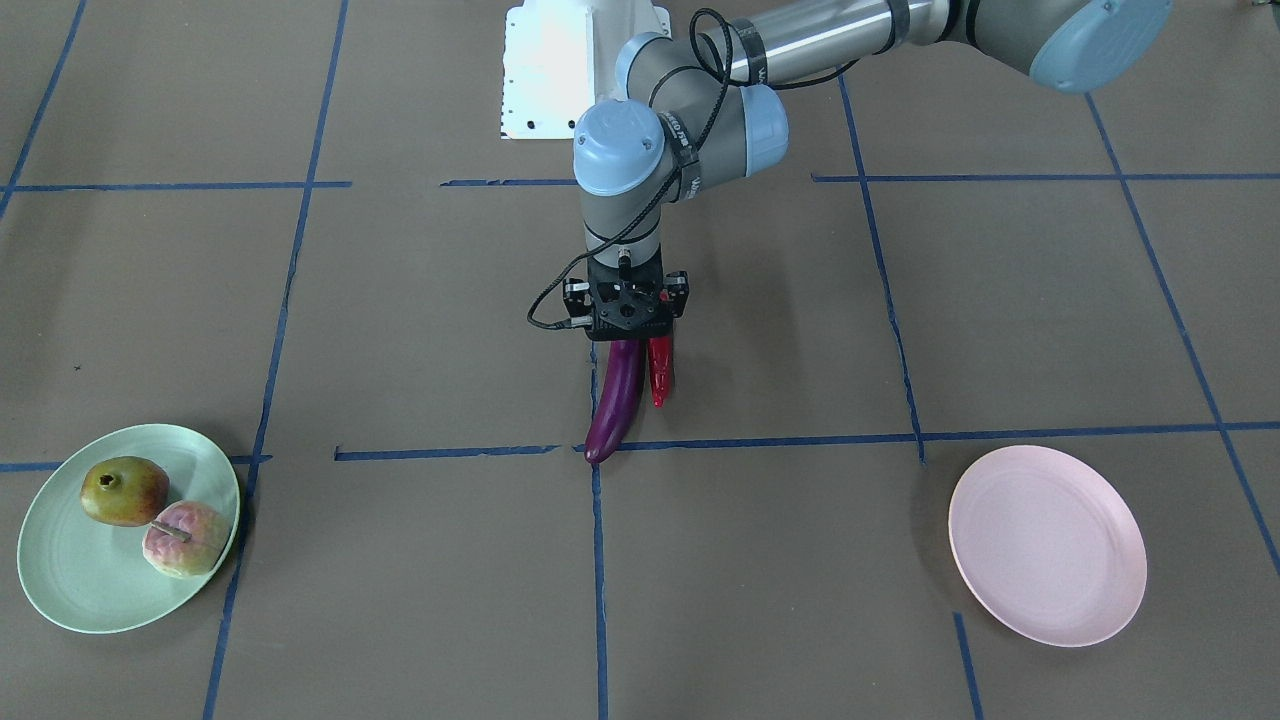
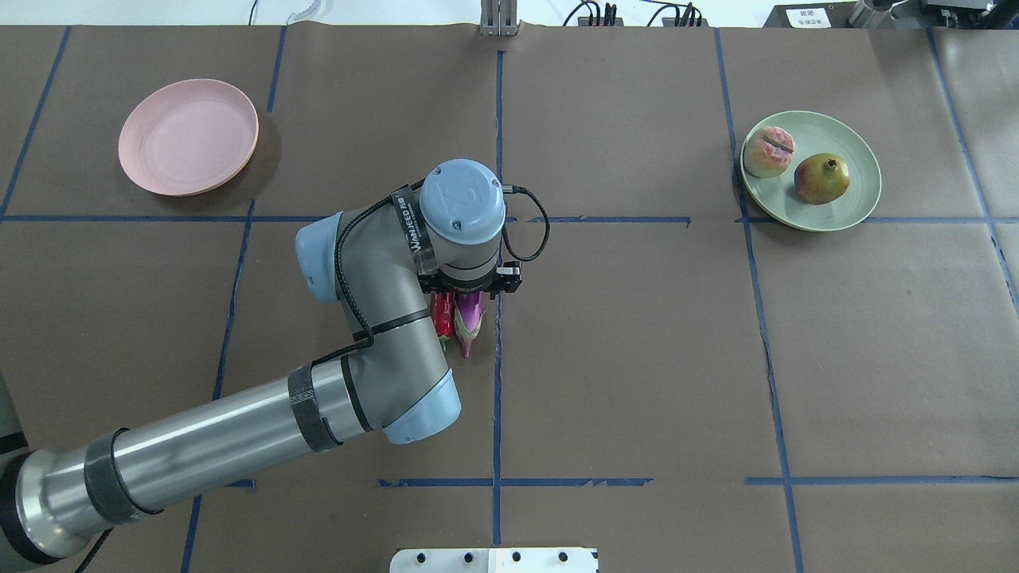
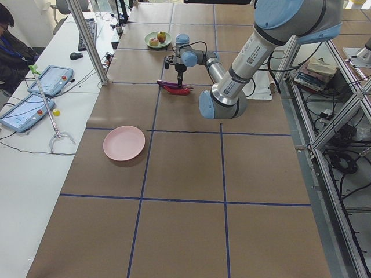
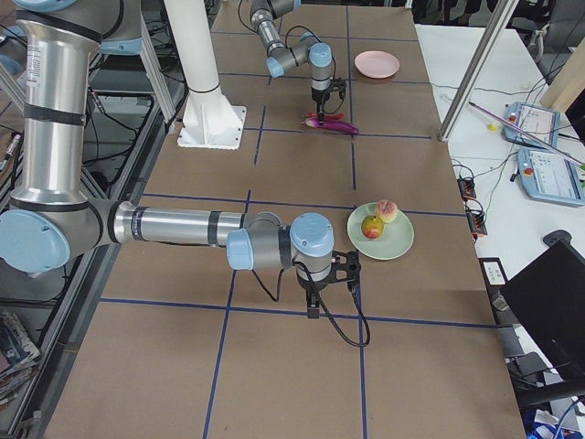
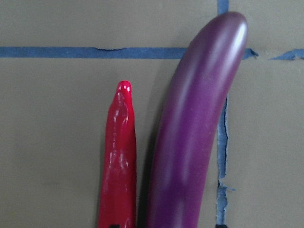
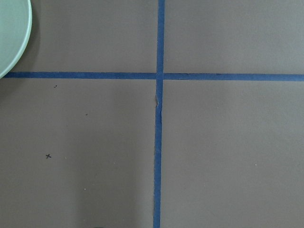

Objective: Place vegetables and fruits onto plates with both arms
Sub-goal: 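Lower the left gripper onto the purple eggplant and grasp it, then carry the eggplant to the pink plate and release it, then move the left gripper to the red chili pepper and grasp it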

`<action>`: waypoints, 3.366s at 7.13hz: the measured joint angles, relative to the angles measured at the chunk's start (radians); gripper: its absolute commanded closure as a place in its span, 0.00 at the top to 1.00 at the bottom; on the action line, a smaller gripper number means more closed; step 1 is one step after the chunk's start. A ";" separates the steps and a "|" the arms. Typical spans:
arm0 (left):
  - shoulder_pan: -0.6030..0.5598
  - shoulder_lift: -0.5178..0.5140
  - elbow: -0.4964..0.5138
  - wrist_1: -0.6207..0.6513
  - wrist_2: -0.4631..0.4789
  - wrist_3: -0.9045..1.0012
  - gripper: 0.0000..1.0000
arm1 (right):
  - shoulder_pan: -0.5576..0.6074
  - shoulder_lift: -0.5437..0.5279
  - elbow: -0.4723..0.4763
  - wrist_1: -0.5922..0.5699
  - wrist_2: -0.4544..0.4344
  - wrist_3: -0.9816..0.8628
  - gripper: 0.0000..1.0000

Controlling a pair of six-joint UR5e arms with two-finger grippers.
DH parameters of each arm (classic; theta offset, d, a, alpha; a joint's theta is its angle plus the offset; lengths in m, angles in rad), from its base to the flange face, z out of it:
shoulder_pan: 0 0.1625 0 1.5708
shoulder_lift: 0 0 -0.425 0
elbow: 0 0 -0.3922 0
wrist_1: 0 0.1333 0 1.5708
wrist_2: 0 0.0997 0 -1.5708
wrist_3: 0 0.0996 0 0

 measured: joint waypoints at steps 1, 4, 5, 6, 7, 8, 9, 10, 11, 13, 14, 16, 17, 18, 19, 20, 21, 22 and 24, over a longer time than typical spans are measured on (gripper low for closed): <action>0.002 -0.007 0.016 -0.005 0.000 0.000 0.59 | 0.000 0.000 0.000 0.000 0.000 0.000 1.00; 0.006 -0.014 0.033 -0.023 0.000 0.000 0.00 | 0.000 0.000 -0.001 0.000 0.000 0.000 1.00; 0.001 -0.015 0.027 -0.023 0.000 -0.001 0.00 | 0.000 0.000 -0.001 0.000 0.000 -0.001 1.00; -0.019 -0.016 0.006 -0.019 -0.003 -0.001 0.00 | 0.000 0.000 -0.001 0.000 0.000 -0.001 1.00; -0.060 -0.013 -0.022 -0.013 -0.025 0.000 0.00 | 0.000 0.000 -0.001 0.001 0.000 -0.001 1.00; -0.133 0.007 -0.046 -0.013 -0.099 0.004 0.00 | 0.000 0.000 -0.001 0.001 0.000 -0.002 1.00; -0.229 0.050 -0.062 -0.018 -0.195 0.026 0.00 | 0.000 0.000 -0.001 0.001 0.000 -0.003 1.00; -0.317 0.101 -0.067 -0.019 -0.252 0.087 0.00 | 0.000 -0.001 -0.001 0.001 0.000 -0.003 1.00; -0.402 0.154 -0.053 -0.019 -0.276 0.196 0.00 | 0.000 -0.002 -0.001 0.002 0.000 -0.004 1.00; -0.542 0.214 0.060 -0.024 -0.284 0.452 0.01 | 0.000 -0.004 0.000 0.002 0.000 -0.006 1.00; -0.579 0.225 0.129 -0.042 -0.282 0.551 0.12 | 0.000 -0.004 0.000 0.002 0.000 -0.006 1.00; -0.594 0.276 0.194 -0.138 -0.280 0.623 1.00 | -0.001 -0.005 0.000 0.002 0.000 -0.006 1.00; -0.586 0.291 0.200 -0.168 -0.280 0.627 1.00 | -0.001 -0.005 0.000 0.002 0.000 -0.006 1.00; -0.577 0.295 0.198 -0.178 -0.283 0.629 1.00 | -0.001 -0.005 0.000 0.002 0.000 -0.007 1.00; -0.574 0.294 0.186 -0.175 -0.301 0.631 1.00 | -0.001 -0.005 0.000 0.002 0.000 -0.007 1.00; -0.576 0.291 0.157 -0.154 -0.338 0.629 1.00 | -0.002 -0.005 0.000 0.002 0.000 -0.008 1.00; -0.575 0.283 0.096 -0.096 -0.371 0.608 1.00 | -0.002 -0.005 0.000 0.003 0.000 -0.008 1.00; -0.554 0.272 0.005 -0.024 -0.384 0.548 1.00 | -0.002 -0.005 0.000 0.003 0.000 -0.008 1.00; -0.395 0.234 -0.130 0.032 -0.356 0.312 1.00 | -0.002 -0.005 0.000 0.002 0.000 -0.008 1.00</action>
